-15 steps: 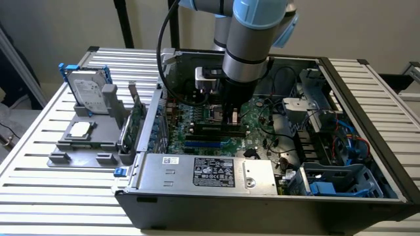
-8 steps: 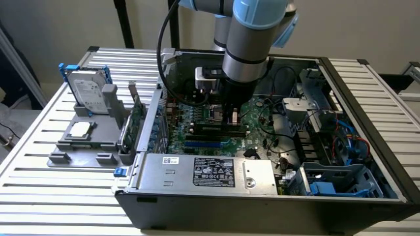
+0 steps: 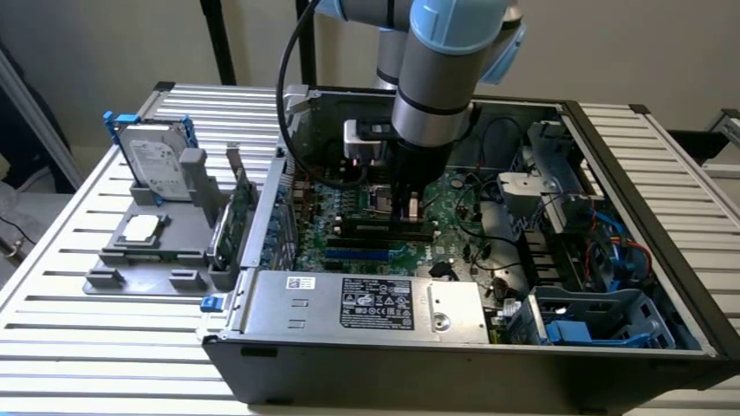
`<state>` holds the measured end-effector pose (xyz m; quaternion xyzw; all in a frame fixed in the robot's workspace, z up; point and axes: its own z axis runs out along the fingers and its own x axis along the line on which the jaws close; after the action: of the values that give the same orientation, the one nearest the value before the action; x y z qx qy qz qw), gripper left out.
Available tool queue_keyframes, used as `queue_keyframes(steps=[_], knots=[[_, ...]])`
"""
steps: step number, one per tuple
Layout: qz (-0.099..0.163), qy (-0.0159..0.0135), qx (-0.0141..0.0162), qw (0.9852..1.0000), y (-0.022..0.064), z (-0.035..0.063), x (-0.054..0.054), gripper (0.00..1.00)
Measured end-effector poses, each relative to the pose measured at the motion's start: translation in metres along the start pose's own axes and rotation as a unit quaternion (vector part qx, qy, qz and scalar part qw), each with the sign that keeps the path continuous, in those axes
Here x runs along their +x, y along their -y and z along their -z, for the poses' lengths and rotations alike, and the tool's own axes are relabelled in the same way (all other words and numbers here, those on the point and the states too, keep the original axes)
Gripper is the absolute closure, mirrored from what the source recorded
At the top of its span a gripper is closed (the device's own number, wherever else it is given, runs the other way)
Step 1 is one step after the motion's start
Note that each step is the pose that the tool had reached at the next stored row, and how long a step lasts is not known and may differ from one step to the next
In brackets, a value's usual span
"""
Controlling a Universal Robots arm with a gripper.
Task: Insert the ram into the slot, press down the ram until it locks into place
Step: 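Insert the ram into the slot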
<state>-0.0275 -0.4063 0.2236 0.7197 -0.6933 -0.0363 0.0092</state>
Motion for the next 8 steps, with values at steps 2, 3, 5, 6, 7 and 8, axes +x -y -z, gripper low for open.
queue_keyframes(steps=[2,3,5,6,7,8], knots=[[0.000,0.0001,0.0000,1.0000,0.0000,-0.0006,0.0000,0.86],[0.000,0.0001,0.0000,1.0000,0.0001,-0.0009,0.0000,0.86],[0.000,0.0000,0.0000,1.0000,0.0001,-0.0014,0.0000,0.86],[0.000,0.0000,0.0000,1.0000,0.0001,-0.0015,0.0001,0.86],[0.000,-0.0001,0.0000,1.0000,0.0001,-0.0016,0.0001,0.85],[0.000,0.0000,0.0000,1.0000,0.0001,-0.0016,0.0001,0.79]])
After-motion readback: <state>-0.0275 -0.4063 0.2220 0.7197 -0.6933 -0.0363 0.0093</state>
